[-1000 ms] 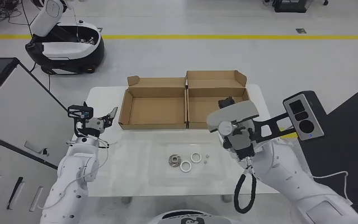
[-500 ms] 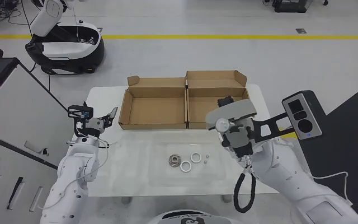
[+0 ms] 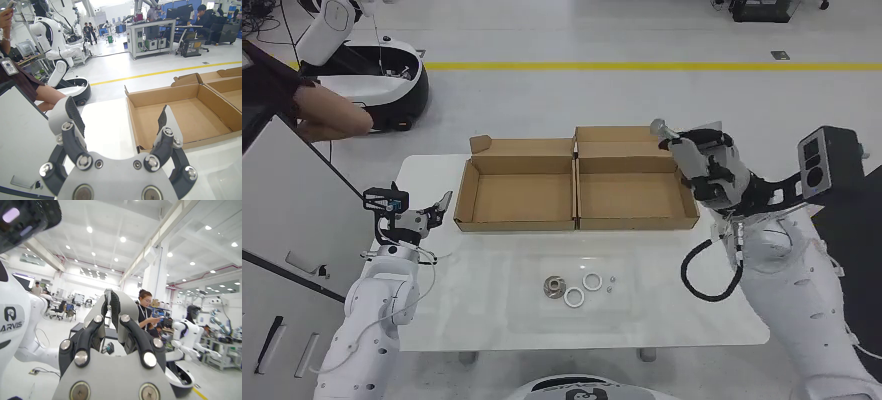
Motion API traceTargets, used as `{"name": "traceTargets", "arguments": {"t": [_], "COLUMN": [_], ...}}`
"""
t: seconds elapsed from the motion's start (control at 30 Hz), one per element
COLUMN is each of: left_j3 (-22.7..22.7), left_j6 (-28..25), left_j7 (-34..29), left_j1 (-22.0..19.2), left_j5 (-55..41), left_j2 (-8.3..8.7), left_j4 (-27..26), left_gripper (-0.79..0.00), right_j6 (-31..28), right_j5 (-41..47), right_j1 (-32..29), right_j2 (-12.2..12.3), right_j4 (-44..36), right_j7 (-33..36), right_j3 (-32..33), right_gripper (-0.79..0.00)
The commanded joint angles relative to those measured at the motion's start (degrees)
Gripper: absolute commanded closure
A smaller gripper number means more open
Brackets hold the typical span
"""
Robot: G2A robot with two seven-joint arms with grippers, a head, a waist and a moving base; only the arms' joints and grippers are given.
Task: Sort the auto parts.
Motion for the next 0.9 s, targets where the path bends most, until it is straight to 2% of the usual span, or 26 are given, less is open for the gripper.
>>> {"name": "traceTargets", "arguments": {"t": [0.0,0.17,0.37,0.47,0.63,0.87], "left_j3": [0.0,0.0,0.0,0.0,0.0,0.0], "left_j6": [0.0,0.0,0.0,0.0,0.0,0.0], "left_j7": [0.0,0.0,0.0,0.0,0.0,0.0], "left_j1": [0.0,0.0,0.0,0.0,0.0,0.0], "left_j5": [0.0,0.0,0.0,0.0,0.0,0.0], "left_j2": [0.0,0.0,0.0,0.0,0.0,0.0], "left_j4": [0.0,0.0,0.0,0.0,0.0,0.0], "left_gripper": [-0.785,-0.785,-0.785,-0.785,-0.785,-0.785], "right_j6": [-0.3,-2.0,-6.1,-7.8,-7.8,-7.8], "right_j5": [0.7,1.2,0.8,-0.1,-3.4,-12.8], "right_j1": [0.1,5.1,15.5,20.0,26.4,33.4], "right_j2": [0.6,2.1,3.6,4.0,4.6,6.2], "right_j4": [0.8,4.1,11.4,15.1,18.6,23.4], "right_j7": [5.8,22.5,41.6,47.6,56.6,57.4], "right_j3": [3.4,6.8,4.4,1.7,-4.6,-16.6], "right_gripper": [0.0,0.0,0.0,0.0,0.0,0.0]}}
